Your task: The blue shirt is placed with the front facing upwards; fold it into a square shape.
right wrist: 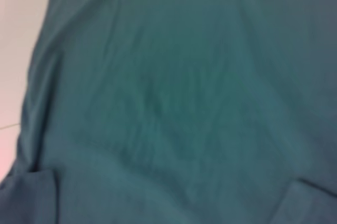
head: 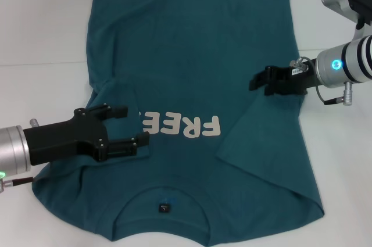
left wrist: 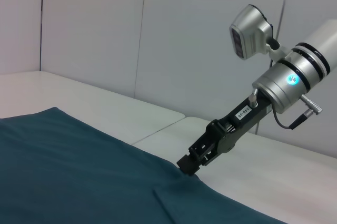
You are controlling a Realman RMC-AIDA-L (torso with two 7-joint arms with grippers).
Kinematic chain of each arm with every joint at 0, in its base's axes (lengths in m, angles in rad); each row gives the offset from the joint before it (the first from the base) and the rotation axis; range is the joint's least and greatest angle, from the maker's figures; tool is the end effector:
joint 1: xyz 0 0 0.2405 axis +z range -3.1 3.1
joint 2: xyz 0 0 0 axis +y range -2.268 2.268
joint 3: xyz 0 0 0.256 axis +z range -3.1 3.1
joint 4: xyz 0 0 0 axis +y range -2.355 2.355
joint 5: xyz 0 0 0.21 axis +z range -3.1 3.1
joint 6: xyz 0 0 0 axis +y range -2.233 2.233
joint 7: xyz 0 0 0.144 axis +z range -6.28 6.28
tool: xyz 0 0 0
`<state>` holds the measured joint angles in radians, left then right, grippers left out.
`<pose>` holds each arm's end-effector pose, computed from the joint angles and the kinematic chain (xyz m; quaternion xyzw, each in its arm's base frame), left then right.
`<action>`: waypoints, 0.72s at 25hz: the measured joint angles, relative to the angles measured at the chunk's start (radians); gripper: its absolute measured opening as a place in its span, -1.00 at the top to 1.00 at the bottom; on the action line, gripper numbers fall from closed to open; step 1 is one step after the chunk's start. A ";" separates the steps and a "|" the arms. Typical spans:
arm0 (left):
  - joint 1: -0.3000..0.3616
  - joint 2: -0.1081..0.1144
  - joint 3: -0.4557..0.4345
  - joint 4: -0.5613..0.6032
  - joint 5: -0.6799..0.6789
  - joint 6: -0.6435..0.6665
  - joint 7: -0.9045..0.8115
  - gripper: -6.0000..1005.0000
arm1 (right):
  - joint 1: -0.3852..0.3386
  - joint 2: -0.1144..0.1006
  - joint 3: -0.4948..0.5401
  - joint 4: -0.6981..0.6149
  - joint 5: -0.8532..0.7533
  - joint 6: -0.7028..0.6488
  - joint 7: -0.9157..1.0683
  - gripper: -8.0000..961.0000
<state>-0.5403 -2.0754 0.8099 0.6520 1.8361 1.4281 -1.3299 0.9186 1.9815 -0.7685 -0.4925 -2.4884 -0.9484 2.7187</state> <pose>-0.2471 0.3518 -0.0035 -0.9333 -0.1824 -0.2550 0.1749 0.2368 0.4598 0.0097 -0.7163 0.6358 0.0992 0.2699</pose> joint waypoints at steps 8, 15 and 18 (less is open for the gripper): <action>0.002 0.000 -0.002 0.003 0.000 0.000 0.000 -0.71 | -0.015 0.000 0.001 -0.013 0.028 -0.007 -0.017 -0.10; 0.093 -0.023 -0.051 0.178 -0.001 0.016 -0.160 -0.70 | -0.170 -0.028 0.017 -0.207 0.180 -0.267 -0.124 -0.46; 0.165 -0.046 -0.071 0.315 0.021 0.022 -0.320 -0.70 | -0.280 -0.026 0.021 -0.294 0.279 -0.361 -0.172 -0.46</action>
<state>-0.3757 -2.1212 0.7394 0.9665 1.8572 1.4502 -1.6497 0.6386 1.9554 -0.7478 -0.7869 -2.2098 -1.3093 2.5466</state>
